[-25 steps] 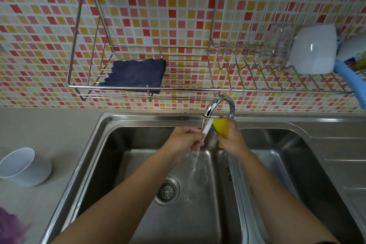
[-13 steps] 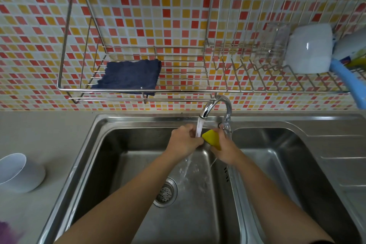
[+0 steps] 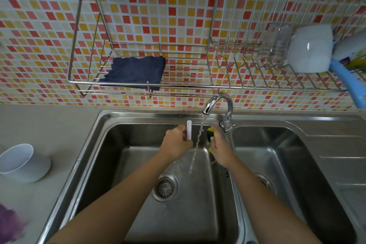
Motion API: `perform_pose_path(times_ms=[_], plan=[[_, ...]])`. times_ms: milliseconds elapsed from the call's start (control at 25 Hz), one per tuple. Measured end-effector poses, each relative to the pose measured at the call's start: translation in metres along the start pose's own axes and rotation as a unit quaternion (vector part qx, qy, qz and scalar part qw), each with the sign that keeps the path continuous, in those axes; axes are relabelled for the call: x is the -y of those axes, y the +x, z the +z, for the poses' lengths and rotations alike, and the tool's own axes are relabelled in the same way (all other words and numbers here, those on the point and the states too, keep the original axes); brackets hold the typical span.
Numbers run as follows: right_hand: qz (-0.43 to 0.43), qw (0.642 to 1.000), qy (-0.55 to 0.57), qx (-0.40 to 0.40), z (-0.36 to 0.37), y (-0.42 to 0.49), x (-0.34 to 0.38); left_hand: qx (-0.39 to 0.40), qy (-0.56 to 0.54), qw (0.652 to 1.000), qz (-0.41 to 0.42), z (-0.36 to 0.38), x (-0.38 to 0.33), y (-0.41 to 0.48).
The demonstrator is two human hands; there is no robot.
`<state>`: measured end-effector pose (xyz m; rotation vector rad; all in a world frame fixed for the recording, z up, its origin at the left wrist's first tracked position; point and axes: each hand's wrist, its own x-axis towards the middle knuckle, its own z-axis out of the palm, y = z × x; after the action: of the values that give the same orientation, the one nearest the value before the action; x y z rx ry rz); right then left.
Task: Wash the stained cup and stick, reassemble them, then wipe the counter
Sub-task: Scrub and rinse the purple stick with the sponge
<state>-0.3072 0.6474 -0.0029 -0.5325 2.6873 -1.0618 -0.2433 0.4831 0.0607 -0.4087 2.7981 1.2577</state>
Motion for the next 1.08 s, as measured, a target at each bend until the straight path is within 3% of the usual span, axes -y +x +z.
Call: perform_pose_path(times_ms=[200,560,680,840,920,1080], plan=[[0.054,0.996,-0.062,0.019,0.013,-0.022,0.034,-0.01,0.015,1.0,-0.002,-0.011,0.011,-0.018],[0.034,0.993,-0.072,-0.089,0.003,-0.044,0.089,-0.103,0.006,0.992,0.069,-0.034,0.009,-0.054],[0.041,0.991,-0.019,-0.126,-0.006,-0.053,0.107,-0.124,0.008,0.99,0.07,-0.042,0.01,-0.057],[0.022,0.987,0.142,-0.076,-0.032,-0.075,0.144,-0.107,-0.011,0.993,0.042,-0.049,0.018,-0.06],[-0.023,0.973,0.22,-0.059,-0.048,-0.079,0.161,-0.087,-0.014,0.995,0.039,-0.055,0.021,-0.061],[-0.122,0.967,0.216,-0.055,-0.085,-0.062,0.197,-0.084,-0.033,0.994,0.054,-0.071,0.022,-0.064]])
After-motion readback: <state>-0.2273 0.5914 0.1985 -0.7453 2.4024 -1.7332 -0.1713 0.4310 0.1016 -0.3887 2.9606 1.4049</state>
